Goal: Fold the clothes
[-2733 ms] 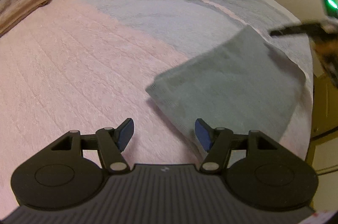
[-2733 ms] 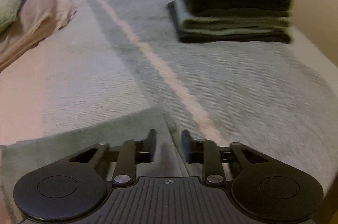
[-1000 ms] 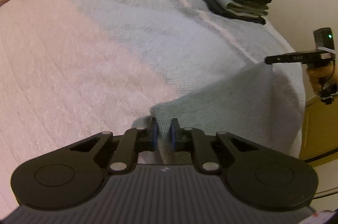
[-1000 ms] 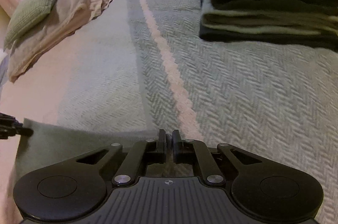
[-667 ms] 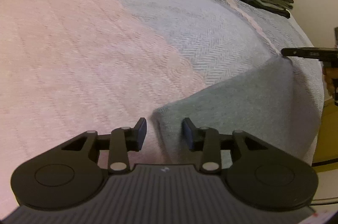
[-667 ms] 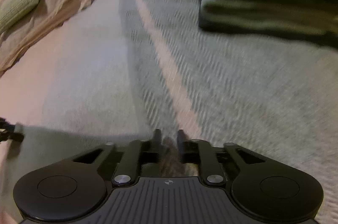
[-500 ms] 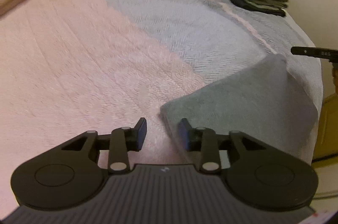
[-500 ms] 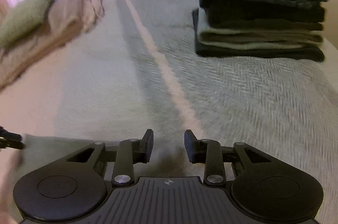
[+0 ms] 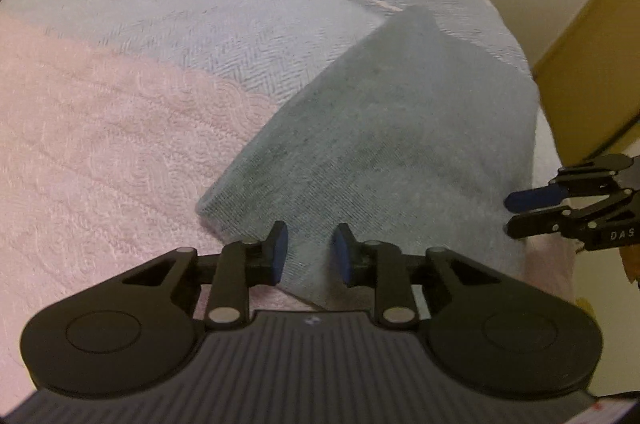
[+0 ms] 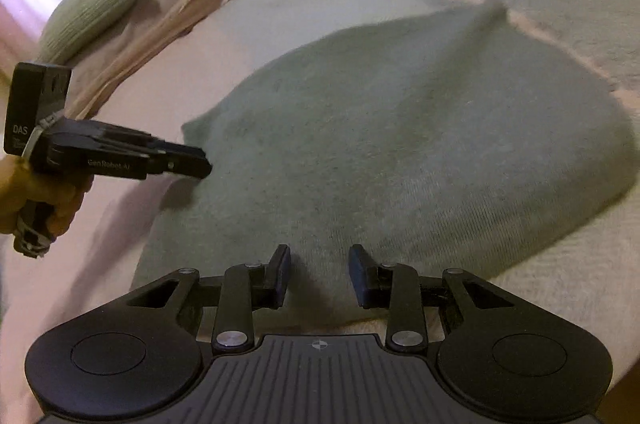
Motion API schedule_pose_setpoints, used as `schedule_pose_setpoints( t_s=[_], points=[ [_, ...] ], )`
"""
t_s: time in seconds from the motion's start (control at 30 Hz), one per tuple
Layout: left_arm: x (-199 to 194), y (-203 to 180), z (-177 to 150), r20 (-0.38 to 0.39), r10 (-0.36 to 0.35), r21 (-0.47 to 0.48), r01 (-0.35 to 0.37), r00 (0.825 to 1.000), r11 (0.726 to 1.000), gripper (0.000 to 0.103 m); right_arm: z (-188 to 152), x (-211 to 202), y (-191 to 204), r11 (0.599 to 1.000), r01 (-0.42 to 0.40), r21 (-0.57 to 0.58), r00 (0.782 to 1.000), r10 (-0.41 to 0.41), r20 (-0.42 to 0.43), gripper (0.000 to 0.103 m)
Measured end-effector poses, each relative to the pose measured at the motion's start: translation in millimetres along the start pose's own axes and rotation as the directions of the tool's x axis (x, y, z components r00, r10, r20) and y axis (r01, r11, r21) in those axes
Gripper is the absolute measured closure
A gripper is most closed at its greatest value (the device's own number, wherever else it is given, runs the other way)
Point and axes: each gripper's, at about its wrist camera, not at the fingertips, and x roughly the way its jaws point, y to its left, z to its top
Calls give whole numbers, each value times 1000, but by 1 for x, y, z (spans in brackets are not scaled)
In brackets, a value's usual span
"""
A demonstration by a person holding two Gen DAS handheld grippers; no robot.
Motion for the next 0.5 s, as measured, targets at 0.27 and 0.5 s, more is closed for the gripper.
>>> schedule_pose_setpoints(
  t_s=[0.27,0.5],
  points=[
    [-26,9,-2,13,39,21,-39,999,999,81,-38,-9,94,961,-133,-242,991,136,-3,68],
    [-17,17,-11,16,55,3,-55,998,999,73,-57,14,95,970,-109,-220,994,105,-30,68]
  ],
)
